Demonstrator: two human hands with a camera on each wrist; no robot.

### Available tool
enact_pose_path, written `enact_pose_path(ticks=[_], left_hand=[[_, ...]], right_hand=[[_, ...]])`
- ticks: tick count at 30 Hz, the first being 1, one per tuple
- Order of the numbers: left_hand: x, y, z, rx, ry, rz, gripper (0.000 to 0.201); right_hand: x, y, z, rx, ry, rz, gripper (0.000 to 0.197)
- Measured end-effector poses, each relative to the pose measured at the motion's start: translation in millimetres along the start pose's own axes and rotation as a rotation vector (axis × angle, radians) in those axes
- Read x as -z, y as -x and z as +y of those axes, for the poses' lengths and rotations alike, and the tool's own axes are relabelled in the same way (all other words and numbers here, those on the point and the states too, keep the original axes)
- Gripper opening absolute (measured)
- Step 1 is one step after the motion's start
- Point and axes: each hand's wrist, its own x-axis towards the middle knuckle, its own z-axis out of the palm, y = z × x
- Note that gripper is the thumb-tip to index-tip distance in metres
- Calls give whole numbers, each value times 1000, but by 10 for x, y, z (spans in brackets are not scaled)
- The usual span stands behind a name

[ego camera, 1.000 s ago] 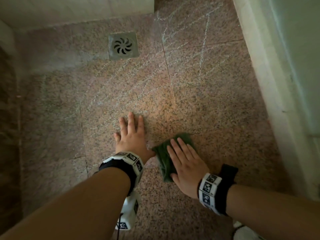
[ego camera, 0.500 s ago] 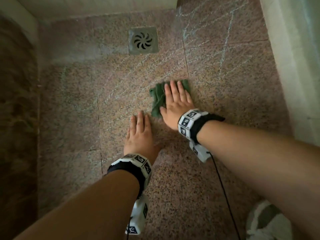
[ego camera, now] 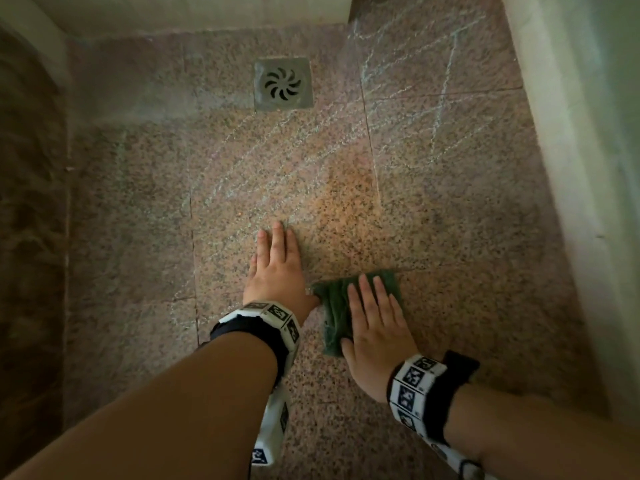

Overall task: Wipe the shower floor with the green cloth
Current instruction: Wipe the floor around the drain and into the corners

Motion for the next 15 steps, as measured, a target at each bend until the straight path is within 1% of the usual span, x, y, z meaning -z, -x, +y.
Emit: enact_pose_path(ticks=[2,4,6,9,12,15], left_hand=[[-3,1,0,1,4,10,122],[-22,1,-3,-2,8,18,119],[-49,-8,-8,2,21,36,117],[-57,-18,-5,5,27,50,124],[-50,0,-5,10,10,38,125],[-11,12,10,21,-2,24,124]], right_hand=[[32,-62,-37,4,-9,20,82],[127,-225,-123,-54,-54,65,81],[329,-509,-215,-132,-123,118,81],[693,-1096,-240,-185,-176,91,84],[1006,-1599,-150,-212,-149,100,83],[1142,-1858,-115,-198,-129,114,83]])
